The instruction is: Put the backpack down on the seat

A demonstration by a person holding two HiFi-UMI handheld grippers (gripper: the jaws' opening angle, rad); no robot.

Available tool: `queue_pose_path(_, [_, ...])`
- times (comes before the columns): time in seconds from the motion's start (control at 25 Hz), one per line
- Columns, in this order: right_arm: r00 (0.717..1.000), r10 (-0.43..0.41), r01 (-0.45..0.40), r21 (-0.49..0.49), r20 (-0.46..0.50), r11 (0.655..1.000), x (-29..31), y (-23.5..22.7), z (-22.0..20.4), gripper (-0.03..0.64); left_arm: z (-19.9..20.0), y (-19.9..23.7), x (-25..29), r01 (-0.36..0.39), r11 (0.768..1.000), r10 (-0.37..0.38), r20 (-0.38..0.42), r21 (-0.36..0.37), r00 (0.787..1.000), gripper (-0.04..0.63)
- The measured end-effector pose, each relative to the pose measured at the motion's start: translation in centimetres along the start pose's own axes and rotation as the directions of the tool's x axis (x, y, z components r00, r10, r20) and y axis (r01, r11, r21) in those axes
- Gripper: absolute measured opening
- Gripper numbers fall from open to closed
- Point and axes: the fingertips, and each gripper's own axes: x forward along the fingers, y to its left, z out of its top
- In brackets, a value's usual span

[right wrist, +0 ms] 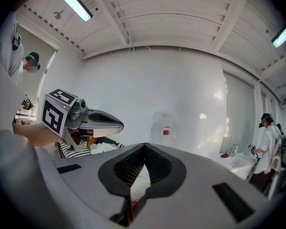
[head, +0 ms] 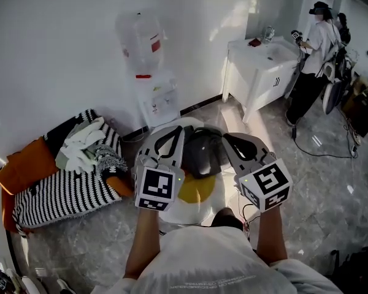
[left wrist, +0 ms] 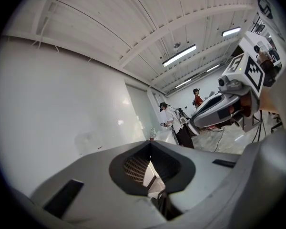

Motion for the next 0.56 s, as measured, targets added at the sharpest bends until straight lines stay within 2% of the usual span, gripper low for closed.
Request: queue_pose_path(0.56, [1.000, 0.004, -0.005, 0.018, 0.020, 1.000, 1.4, -1.4, -0.1, 0.002, -0.6, -0.4, 1.6, 0.016, 1.000, -0.016, 0.000, 0.002, 1.000, 0.000])
